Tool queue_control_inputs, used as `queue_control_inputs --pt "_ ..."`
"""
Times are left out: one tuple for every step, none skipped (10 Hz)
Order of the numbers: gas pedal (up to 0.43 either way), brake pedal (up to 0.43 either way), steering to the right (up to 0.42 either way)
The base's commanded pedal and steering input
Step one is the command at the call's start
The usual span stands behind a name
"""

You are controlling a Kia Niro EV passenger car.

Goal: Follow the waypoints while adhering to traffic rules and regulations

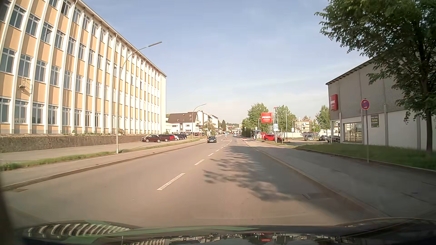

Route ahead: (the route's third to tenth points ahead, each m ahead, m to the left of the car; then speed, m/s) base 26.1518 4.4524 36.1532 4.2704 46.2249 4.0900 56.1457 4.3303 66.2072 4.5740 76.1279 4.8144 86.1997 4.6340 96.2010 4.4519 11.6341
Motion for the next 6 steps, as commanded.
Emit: queue_control_inputs --pt "0.02 0.0 0.0" --pt "0.02 0.0 0.0" --pt "0.02 0.0 0.0" --pt "0.02 0.0 0.0" --pt "0.02 0.0 0.0" --pt "0.028 0.0 0.0"
